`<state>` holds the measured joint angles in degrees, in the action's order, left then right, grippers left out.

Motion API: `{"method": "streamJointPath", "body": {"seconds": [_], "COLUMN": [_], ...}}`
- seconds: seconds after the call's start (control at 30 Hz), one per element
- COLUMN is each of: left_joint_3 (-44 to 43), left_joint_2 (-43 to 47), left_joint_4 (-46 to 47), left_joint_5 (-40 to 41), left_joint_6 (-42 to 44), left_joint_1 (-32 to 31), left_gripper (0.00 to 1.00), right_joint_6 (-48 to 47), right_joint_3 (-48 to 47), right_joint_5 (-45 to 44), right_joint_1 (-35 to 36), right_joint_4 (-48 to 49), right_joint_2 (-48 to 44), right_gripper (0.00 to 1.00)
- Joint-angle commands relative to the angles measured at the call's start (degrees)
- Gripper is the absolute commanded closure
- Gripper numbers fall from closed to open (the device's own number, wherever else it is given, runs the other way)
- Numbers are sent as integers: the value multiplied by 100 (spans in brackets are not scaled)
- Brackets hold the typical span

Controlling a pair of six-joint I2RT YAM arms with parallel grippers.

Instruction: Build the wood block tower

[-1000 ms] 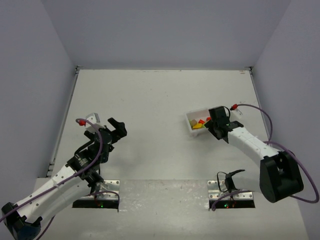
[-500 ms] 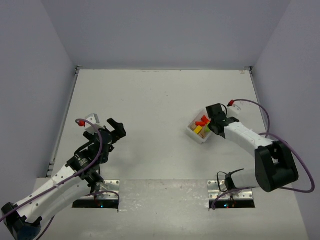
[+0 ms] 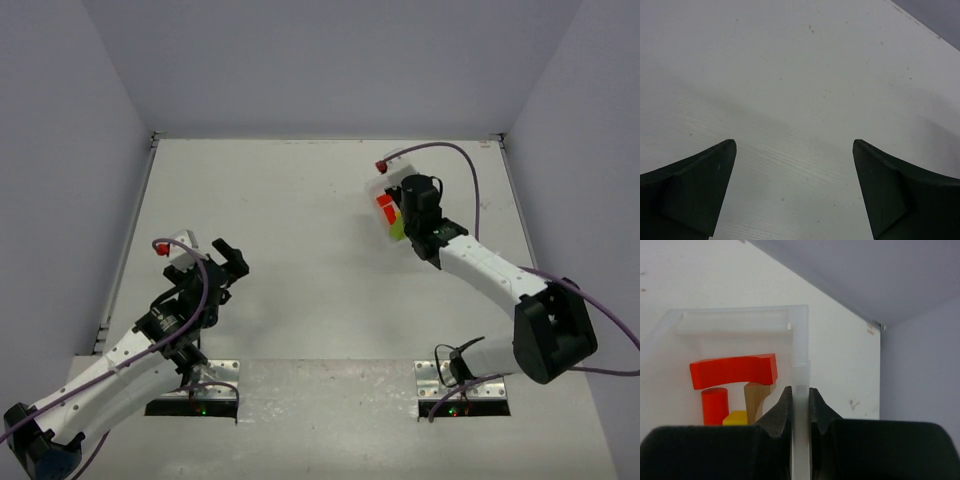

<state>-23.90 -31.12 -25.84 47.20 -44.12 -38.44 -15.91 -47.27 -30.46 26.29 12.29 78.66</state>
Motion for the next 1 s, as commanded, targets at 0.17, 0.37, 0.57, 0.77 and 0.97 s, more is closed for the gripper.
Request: {"method": "streamJointPath", "body": {"seconds": [0.17,0.37,0.57,0.77,0.97], "left_joint_3": [-74,-62,-71,-24,-10], "left_joint_2": [504,732,730,744,757], "left_joint_4": [-158,-353,-385,-368,-383], "left_joint_5": [310,469,527,482,462], "left_joint_6": [-254,-430,-465,-503,-545], "left_joint_1": [12,12,12,11,11], "left_gripper": [0,0,0,0,0], "right_joint_6": [-4946,-7138,-7910,-7982,-8209], "right_joint_3": [-515,-168,67,14,3], "right_joint_5": [-348,-1130,-1947,-2160,-2487], "right_joint_1": [1047,1635,2058,2196,2443], "right_joint_4": [1439,2729,2984,2985,3157], "right_joint_2": [967,1756,2456,2958,3297], "right_gripper": [100,100,100,100,100]}}
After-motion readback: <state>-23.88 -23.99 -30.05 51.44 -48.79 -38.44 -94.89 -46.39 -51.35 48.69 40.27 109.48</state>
